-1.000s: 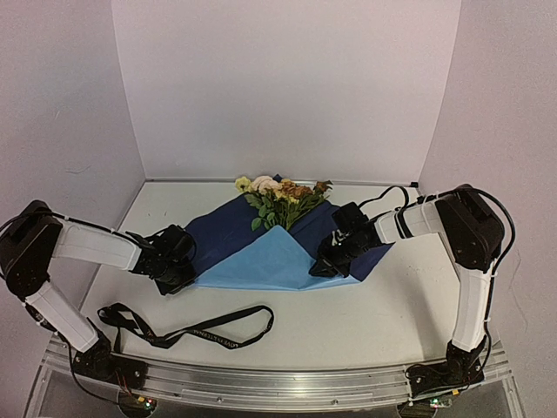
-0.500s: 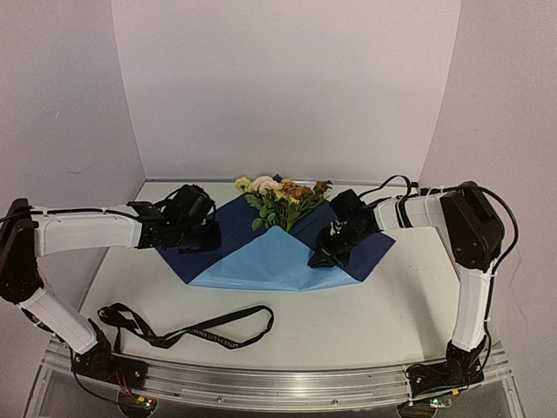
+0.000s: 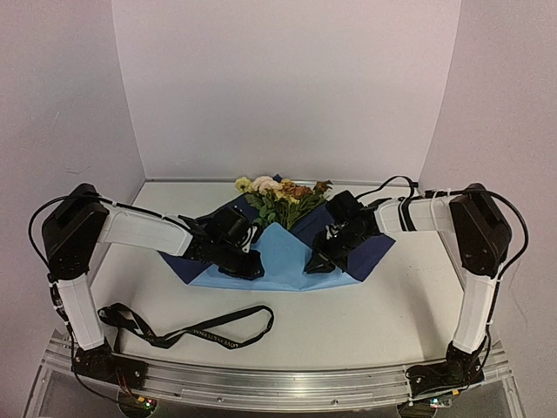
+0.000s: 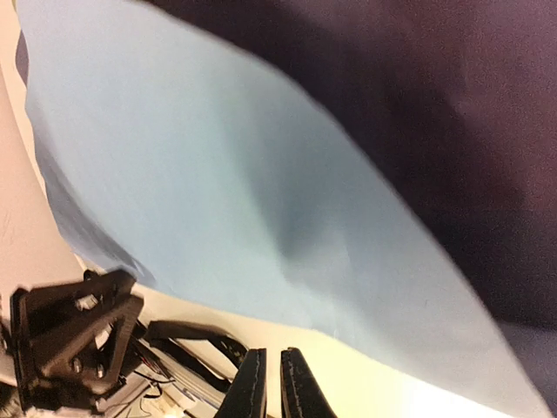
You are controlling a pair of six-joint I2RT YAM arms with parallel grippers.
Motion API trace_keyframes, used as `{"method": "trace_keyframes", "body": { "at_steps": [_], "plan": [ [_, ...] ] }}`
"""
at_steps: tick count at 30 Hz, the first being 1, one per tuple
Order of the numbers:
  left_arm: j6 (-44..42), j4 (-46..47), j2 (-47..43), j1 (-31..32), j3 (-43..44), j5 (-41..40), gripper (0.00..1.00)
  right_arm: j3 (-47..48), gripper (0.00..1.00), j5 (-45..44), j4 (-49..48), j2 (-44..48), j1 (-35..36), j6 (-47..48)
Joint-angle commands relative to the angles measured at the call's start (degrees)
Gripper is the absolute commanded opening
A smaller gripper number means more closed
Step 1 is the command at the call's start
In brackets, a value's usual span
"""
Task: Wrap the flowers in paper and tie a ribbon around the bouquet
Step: Press the fold line of the 1/4-folded wrapping paper.
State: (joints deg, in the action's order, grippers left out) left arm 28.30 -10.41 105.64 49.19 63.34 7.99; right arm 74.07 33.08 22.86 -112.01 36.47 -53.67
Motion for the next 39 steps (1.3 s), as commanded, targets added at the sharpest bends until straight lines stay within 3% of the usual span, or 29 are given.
{"method": "trace_keyframes", "body": {
  "at_steps": [1, 14, 24, 30, 36, 39],
  "plan": [
    [-0.3, 1.3, 3.3, -0.2, 3.7, 0.5, 0.19, -3.4, 0.06, -0.8, -0.3, 2.8, 0.6, -0.3],
    [2.5, -1.4, 7.0, -0.4, 3.0, -2.2, 0.19, -7.8, 0.06, -2.5, -0.8, 1.3, -0.6, 1.6],
    [2.9, -1.2, 6.7, -0.8, 1.5, -2.0, 0.19, -17.5, 0.03, -6.7, -2.7, 5.6, -3.9, -1.3],
    [2.7, -1.1, 6.5, -1.0, 1.2, -2.1, 0.19, -27.2, 0.04, -8.8, -9.3, 9.9, -8.3, -8.6],
    [2.4, -0.9, 6.1, -1.1, 0.8, -1.7, 0.19, -36.4, 0.1, -9.3, -20.7, 13.7, -13.4, -17.9],
    [2.3, -0.6, 6.1, -1.1, 0.9, -1.3, 0.19, -37.7, 0.15, -8.8, -22.4, 16.7, -13.3, -17.8]
  ]
}}
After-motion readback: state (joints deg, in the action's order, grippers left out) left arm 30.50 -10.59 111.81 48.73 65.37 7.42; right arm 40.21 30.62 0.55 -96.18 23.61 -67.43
